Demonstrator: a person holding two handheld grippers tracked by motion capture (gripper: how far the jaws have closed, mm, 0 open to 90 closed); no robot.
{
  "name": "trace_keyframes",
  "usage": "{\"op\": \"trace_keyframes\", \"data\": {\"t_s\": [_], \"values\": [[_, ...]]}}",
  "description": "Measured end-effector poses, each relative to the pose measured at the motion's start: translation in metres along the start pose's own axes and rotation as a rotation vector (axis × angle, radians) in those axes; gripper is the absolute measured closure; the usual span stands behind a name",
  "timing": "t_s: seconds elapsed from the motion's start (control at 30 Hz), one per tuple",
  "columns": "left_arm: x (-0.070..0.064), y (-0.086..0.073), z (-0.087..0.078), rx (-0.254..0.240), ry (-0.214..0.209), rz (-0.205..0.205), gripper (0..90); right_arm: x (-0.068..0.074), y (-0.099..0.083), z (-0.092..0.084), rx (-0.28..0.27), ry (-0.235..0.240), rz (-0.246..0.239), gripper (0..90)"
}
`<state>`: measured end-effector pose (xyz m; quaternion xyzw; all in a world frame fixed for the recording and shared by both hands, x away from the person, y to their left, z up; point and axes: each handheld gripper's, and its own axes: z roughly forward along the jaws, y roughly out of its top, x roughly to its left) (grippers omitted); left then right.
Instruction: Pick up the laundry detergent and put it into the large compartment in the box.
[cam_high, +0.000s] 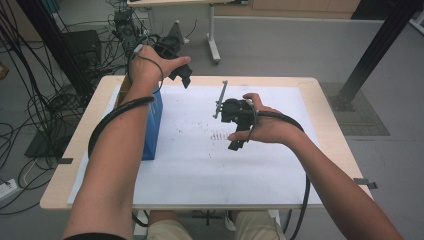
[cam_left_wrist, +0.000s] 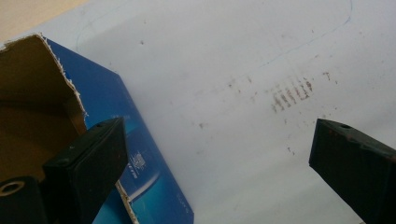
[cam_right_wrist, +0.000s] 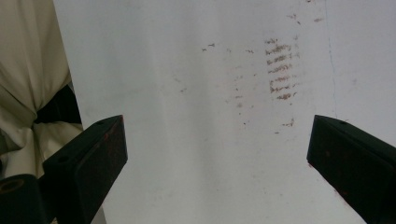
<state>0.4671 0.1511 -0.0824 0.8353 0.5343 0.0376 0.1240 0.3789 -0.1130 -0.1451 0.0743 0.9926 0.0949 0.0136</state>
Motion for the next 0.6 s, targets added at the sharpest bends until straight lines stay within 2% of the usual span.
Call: {"op": "trace_keyframes", "data": {"t_s": [0.23,0.6], "values": [[-0.0002,0.0020,0.0031,0.003,0.003,0.002,5.2,-0.0010,-0.0009,-0.0004,0.000,0.002,0.009,4.8],[-0.0035,0.0028,0.0016,0.002,0.004,0.014,5.2,0.0010,-0.0011,-0.0013,-0.006,-0.002,-0.004,4.9]]}}
